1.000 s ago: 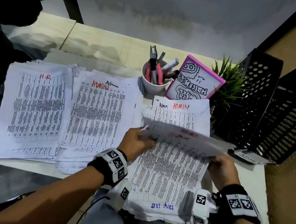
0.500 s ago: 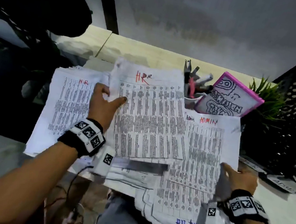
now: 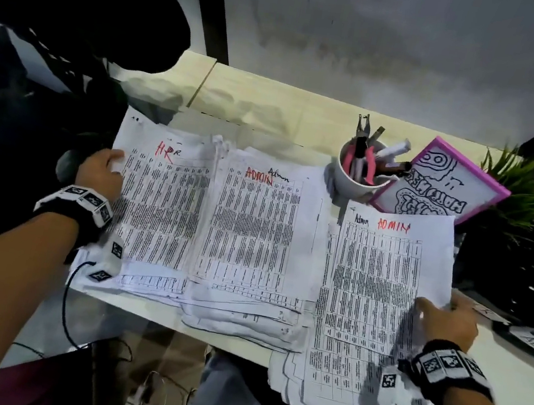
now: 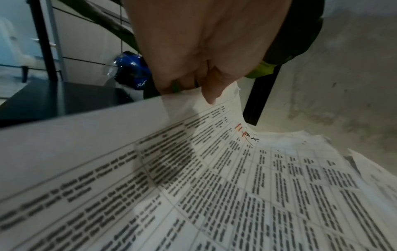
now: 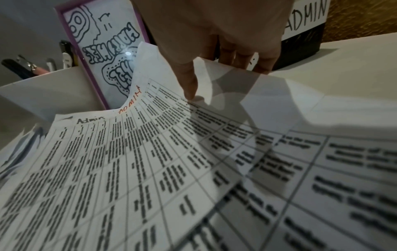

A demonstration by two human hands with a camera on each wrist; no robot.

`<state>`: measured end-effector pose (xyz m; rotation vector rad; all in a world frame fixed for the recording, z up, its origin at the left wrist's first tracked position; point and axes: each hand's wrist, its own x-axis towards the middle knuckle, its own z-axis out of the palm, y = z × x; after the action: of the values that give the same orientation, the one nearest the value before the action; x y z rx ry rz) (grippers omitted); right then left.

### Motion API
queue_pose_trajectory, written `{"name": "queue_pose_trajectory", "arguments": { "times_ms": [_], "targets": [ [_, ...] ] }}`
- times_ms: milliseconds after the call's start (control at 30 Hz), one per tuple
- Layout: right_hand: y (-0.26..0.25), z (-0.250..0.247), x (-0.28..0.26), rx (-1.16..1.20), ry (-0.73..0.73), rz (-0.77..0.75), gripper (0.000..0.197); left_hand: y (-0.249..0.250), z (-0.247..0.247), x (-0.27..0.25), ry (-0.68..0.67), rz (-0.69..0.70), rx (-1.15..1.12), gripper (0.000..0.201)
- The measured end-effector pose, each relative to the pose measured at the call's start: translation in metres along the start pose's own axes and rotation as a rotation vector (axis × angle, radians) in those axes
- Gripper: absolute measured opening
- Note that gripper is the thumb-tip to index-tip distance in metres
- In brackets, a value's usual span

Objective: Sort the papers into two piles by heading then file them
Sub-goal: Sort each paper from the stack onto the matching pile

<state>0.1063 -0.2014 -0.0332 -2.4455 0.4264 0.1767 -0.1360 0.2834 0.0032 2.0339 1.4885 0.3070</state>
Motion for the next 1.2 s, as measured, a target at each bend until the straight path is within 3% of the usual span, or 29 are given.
{"name": "queue_pose_trajectory", "arguments": {
  "times_ms": [100,167,267,333,433,500,600,700,767,833,900,933,1033,1100,1200],
  "targets": [
    [0.002,-0.003,0.001,0.031,0.003,0.01,0.026,-0.009,0.008,0.002,-0.167,-0.06,0.066,0.047],
    [0.004,-0.006,0.002,0.09,-0.001,0.009,0.024,-0.006,0.017,-0.002,-0.198,-0.051,0.059,0.039],
    [0.005,-0.013,0.006,0.195,-0.033,-0.003,0.028,0.017,0.033,-0.028,0.099,0.057,0.208,0.039],
    [0.005,-0.017,0.007,0.337,-0.094,0.029,0.027,0.037,0.052,-0.047,0.168,0.208,0.199,0.041],
    [0.002,-0.025,0.001,0.583,-0.148,0.085,0.02,0.075,0.091,-0.089,-0.059,0.394,-0.095,0.036],
    [0.004,-0.027,-0.002,0.655,-0.159,0.109,0.013,0.109,0.113,-0.128,-0.253,0.437,-0.324,0.037],
    [0.014,-0.032,-0.003,0.777,-0.209,0.158,0.016,0.147,0.144,-0.173,-0.607,0.259,-0.485,0.057],
    [0.025,-0.041,0.0,0.806,-0.228,0.208,0.027,0.164,0.171,-0.205,-0.766,0.154,-0.506,0.086],
    [0.03,-0.046,-0.002,0.831,-0.264,0.216,0.031,0.168,0.18,-0.219,-0.774,0.114,-0.597,0.085],
    [0.037,-0.048,-0.003,0.807,-0.318,0.216,0.033,0.168,0.186,-0.23,-0.781,0.099,-0.701,0.058],
    [0.04,-0.051,-0.003,0.773,-0.322,0.22,0.031,0.164,0.188,-0.236,-0.715,0.154,-0.638,0.026],
    [0.04,-0.051,-0.001,0.803,-0.314,0.244,0.029,0.161,0.188,-0.238,-0.684,0.183,-0.617,0.021],
    [0.046,-0.043,0.018,0.866,-0.242,0.303,0.032,0.149,0.189,-0.244,-0.691,0.102,-0.681,0.038],
    [0.051,-0.033,0.035,0.729,-0.192,0.302,0.023,0.142,0.19,-0.248,-0.708,0.058,-0.703,0.038],
    [0.051,-0.02,0.047,0.437,-0.227,0.173,0.017,0.14,0.188,-0.252,-0.712,0.045,-0.693,0.036]
  ]
}}
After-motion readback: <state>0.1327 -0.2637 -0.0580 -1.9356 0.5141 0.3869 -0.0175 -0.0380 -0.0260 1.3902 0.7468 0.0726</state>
